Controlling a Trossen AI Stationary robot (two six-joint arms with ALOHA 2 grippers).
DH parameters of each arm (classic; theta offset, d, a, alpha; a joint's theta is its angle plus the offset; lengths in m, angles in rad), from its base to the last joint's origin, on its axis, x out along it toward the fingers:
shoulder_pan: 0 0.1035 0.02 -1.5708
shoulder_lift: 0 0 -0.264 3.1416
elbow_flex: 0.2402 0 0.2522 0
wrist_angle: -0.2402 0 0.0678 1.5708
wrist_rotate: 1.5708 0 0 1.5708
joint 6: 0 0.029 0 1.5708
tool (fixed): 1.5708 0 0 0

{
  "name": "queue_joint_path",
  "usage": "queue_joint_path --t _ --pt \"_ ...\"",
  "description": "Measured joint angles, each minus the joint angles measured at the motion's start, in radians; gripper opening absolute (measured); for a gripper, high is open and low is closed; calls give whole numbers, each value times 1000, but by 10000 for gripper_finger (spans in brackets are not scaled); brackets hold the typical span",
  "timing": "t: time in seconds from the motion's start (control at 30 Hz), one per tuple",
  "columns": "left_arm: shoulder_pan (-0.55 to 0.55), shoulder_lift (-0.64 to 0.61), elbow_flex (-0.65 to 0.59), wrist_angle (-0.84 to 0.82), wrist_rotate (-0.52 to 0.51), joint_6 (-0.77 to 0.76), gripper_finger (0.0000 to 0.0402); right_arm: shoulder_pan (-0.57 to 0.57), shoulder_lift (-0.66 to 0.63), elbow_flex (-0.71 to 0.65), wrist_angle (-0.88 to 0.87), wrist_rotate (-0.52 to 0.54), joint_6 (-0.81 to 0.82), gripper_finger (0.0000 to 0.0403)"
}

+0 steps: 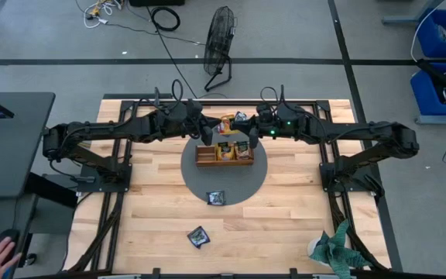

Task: Pick & Place Tea
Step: Put the yellow tea bag into the middle section of the wooden organizer

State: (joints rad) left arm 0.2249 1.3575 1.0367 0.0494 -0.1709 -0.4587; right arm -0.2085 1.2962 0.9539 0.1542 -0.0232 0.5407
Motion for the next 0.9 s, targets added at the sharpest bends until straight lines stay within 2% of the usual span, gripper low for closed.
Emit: queue_joint_path --t 0.17,0.27,0.53,0.7,0.9 --pt "0 0 1 5 5 11 17 0 -19 -1 -15 5 -8 2" --pt "0 0 1 -8 1 73 42 -7 -45 -2 -49 6 -14 2" --pt "35 -90 1 -131 58 113 105 -15 -131 -1 -201 -4 -125 1" --pt "74 -161 1 -177 123 129 108 -19 -130 20 -297 -54 -193 0" --pt "116 -251 0 -172 236 158 89 -19 -61 164 -489 -74 -367 0"
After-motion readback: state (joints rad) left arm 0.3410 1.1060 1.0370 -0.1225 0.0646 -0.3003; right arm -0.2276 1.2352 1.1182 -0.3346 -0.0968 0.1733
